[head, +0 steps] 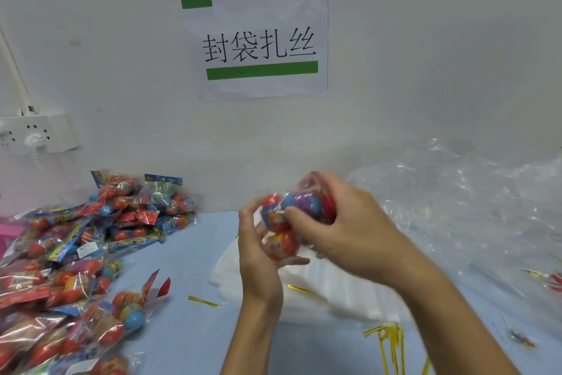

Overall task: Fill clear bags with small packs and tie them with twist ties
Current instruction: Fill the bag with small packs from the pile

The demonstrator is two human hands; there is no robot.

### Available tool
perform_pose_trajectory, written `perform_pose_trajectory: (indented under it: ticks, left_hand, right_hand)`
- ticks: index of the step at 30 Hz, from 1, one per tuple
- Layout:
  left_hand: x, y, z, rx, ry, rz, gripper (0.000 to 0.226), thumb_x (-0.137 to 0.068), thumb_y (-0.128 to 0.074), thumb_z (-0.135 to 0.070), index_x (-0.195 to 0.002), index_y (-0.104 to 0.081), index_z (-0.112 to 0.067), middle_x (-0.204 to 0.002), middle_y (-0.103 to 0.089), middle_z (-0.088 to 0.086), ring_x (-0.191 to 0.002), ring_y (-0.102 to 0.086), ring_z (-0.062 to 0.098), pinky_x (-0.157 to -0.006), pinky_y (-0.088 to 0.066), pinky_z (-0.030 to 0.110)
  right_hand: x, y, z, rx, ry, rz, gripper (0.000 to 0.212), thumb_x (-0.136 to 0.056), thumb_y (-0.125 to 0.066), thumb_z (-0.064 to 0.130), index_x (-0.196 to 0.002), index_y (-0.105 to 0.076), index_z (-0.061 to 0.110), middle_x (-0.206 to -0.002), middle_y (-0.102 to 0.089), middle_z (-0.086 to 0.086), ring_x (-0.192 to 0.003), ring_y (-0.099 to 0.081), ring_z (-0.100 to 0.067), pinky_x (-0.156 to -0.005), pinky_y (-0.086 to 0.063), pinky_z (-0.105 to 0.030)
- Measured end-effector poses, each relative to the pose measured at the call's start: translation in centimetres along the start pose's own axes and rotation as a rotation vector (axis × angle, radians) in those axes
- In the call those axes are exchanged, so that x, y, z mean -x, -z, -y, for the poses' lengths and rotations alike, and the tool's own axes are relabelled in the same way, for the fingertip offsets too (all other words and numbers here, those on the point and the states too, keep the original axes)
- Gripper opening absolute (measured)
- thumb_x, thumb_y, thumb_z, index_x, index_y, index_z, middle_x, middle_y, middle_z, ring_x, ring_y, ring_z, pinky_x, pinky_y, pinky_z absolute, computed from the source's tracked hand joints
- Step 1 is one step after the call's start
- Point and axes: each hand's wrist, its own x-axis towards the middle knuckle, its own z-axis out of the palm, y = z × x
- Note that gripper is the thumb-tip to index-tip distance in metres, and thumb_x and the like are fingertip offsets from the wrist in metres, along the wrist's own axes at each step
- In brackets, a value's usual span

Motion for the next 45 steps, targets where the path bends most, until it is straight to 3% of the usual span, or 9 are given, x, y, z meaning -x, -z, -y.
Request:
perform_pose_trajectory:
  ticks: [5, 9, 14, 19, 26, 32, 36, 39, 45]
  left_hand:
    - [0.9, -2.5, -1.1, -0.434, -0.289, -0.024, 0.009, -0.087, -0.056, -0.037, -0.092, -0.054, -0.031, -0.08, -0.066, -0.002, -0.064, -0.063, 0.014, -0.053, -0.052, 0.032]
    - [1.1, -6.1, -0.6, -0.776, -0.458, 0.073, 0.032, -0.084, -0.066, -0.044, -0.086, -0.036, -0.032, -0.086, -0.047, -0.009, -0.077, -0.049, 0.014, -0.062, -0.043, 0.026]
    - [1.8, -7.5, 1.8, -1.093, -0.511, 0.183, 0.038, -0.091, -0.056, -0.011, -0.088, -0.028, -0.035, -0.094, -0.039, -0.011, -0.078, -0.047, 0.015, -0.061, -0.039, 0.028]
    - [1.6, -6.5, 2.2, -1.021, -0.502, 0.208, 0.043, -0.084, -0.043, 0.016, -0.086, -0.041, -0.028, -0.086, -0.049, -0.008, -0.075, -0.049, 0.011, -0.063, -0.042, 0.021]
    - [2.8, -5.7, 1.8, -0.853, -0.35, 0.127, 0.038, -0.1, -0.043, -0.012, -0.1, -0.027, -0.046, -0.093, -0.058, -0.016, -0.077, -0.065, 0.016, -0.062, -0.055, 0.04]
    - [2.7, -4.9, 1.2, -0.921, -0.356, 0.083, 0.033, -0.099, -0.035, -0.014, -0.099, -0.026, -0.046, -0.081, -0.066, -0.008, -0.071, -0.067, 0.019, -0.061, -0.052, 0.052]
    - [2.9, -5.0, 0.9, -0.987, -0.412, 0.129, 0.035, -0.096, -0.035, -0.012, -0.099, -0.025, -0.045, -0.077, -0.065, -0.002, -0.067, -0.062, 0.024, -0.062, -0.051, 0.053]
    - [3.0, -5.0, 0.5, -1.007, -0.453, 0.169, 0.035, -0.095, -0.035, -0.013, -0.103, -0.029, -0.046, -0.066, -0.054, -0.003, -0.061, -0.054, 0.027, -0.056, -0.047, 0.049]
    - [3.1, -4.9, -0.2, -1.176, -0.521, 0.192, 0.033, -0.096, -0.035, -0.018, -0.116, -0.029, -0.043, -0.079, -0.057, -0.011, -0.062, -0.05, 0.019, -0.047, -0.031, 0.029]
  right_hand:
    - [1.1, 8.8, 2.1, -0.061, 0.009, -0.125, 0.042, -0.073, -0.076, 0.053, -0.102, -0.067, 0.025, -0.085, -0.076, 0.001, -0.069, -0.074, -0.017, -0.052, -0.061, -0.035]
    - [1.8, 12.8, -0.3, 0.062, -0.159, -0.257, 0.041, -0.07, -0.072, 0.054, -0.095, -0.065, 0.023, -0.077, -0.074, 0.0, -0.064, -0.074, -0.023, -0.051, -0.059, -0.038]
    - [2.5, 13.3, -2.1, 0.097, -0.402, -0.016, 0.038, -0.071, -0.07, 0.052, -0.094, -0.067, 0.022, -0.07, -0.076, -0.003, -0.057, -0.074, -0.022, -0.045, -0.051, -0.024]
    - [2.0, 12.0, -2.5, 0.074, -0.458, 0.166, 0.028, -0.082, -0.068, 0.049, -0.092, -0.069, 0.022, -0.071, -0.076, -0.002, -0.061, -0.075, -0.021, -0.048, -0.052, -0.021]
    - [1.3, 10.2, -2.7, -0.027, -0.408, 0.104, 0.02, -0.088, -0.068, 0.042, -0.092, -0.069, 0.023, -0.071, -0.076, -0.001, -0.062, -0.075, -0.018, -0.049, -0.053, -0.019]
    - [0.1, 8.7, -3.3, -0.005, -0.414, -0.307, 0.018, -0.085, -0.071, 0.039, -0.089, -0.068, 0.022, -0.082, -0.074, -0.004, -0.062, -0.073, -0.017, -0.047, -0.056, -0.026]
    - [-0.6, 6.4, -3.5, 0.1, -0.317, -0.514, 0.029, -0.084, -0.072, 0.045, -0.097, -0.059, 0.023, -0.093, -0.067, 0.0, -0.081, -0.069, -0.02, -0.071, -0.061, -0.04]
    - [-0.6, 5.1, -3.6, 0.134, -0.24, -0.369, 0.027, -0.082, -0.074, 0.046, -0.091, -0.058, 0.026, -0.086, -0.066, 0.007, -0.072, -0.064, -0.002, -0.053, -0.049, -0.012]
    - [0.0, 4.9, -3.8, 0.36, -0.292, -0.078, 0.029, -0.084, -0.069, 0.052, -0.094, -0.055, 0.029, -0.09, -0.063, 0.008, -0.073, -0.062, -0.008, -0.057, -0.046, -0.019]
